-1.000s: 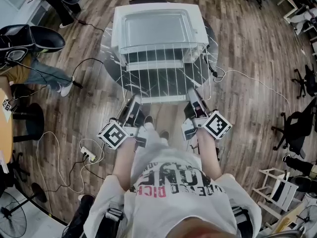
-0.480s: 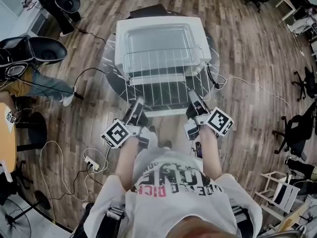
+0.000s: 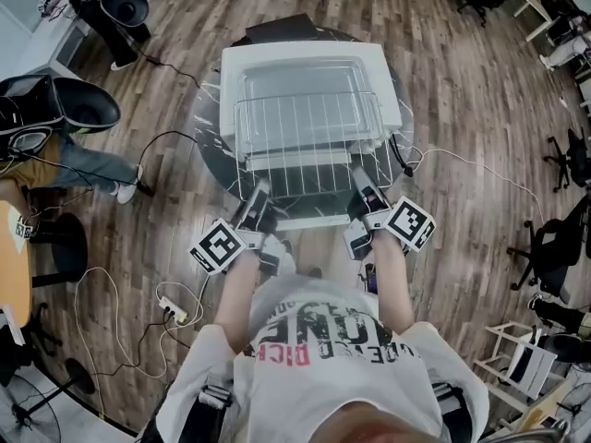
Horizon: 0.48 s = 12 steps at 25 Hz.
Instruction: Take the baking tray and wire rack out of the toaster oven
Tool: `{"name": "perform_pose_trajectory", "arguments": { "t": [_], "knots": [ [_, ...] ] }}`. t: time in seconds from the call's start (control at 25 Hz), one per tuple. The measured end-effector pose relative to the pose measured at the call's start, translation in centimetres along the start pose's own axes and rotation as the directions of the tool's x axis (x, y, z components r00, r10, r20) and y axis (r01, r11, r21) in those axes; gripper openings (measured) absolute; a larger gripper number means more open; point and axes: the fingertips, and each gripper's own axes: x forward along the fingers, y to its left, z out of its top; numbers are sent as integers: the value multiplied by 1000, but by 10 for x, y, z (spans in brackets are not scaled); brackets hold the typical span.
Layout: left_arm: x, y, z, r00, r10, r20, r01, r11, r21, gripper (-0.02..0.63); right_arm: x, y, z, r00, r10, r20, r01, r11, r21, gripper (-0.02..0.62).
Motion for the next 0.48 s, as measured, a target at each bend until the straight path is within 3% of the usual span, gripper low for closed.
{"name": "perform_pose_trajectory", "arguments": {
  "t": [0.48],
  "knots": [
    [20,9,18,1000,23,3,-23,999,-26,15,26,0,8,1000,-5,-2,5,1000,9,3]
  ]
}}
